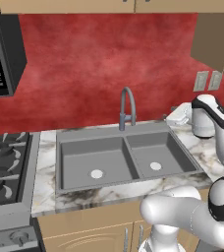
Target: Soak the sponge with water for a few seconds and then drop it inside the sink.
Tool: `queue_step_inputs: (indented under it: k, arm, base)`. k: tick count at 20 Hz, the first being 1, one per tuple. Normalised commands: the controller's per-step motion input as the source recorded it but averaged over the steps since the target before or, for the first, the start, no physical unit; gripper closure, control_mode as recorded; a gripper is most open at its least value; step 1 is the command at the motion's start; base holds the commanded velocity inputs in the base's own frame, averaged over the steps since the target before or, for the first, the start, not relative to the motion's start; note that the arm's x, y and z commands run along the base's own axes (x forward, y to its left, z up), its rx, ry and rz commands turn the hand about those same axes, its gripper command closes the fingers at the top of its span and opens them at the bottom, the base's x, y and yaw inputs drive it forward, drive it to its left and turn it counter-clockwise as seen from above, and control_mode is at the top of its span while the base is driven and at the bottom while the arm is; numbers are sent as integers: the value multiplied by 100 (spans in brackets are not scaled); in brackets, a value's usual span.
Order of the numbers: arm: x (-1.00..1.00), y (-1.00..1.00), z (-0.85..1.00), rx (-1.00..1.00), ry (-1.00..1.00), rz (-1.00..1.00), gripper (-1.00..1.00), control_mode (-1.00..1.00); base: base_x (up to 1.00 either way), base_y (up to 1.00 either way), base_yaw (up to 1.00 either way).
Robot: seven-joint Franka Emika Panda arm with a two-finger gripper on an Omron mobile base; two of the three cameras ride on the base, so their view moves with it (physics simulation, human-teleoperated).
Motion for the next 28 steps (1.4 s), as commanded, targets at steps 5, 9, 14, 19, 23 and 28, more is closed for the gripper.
queue_step_inputs:
  k: [5,9,14,19,23,28]
  arm:
    - [0,11,0,0,0,2,-100,-100]
    - [0,13,0,0,0,1,-100,-100]
    - [0,12,0,0,0,0,-100,-100]
    - [0,10,-4,0,0,0,-100,-100]
    - [1,12,-6,0,0,0,-100,-100]
    - [3,5,-12,2,0,0,-100,-100]
  base:
    - [0,0,0]
    - [0,0,0]
    - [0,0,0]
    - [0,0,0]
    - [0,0,0]
    - [0,0,0]
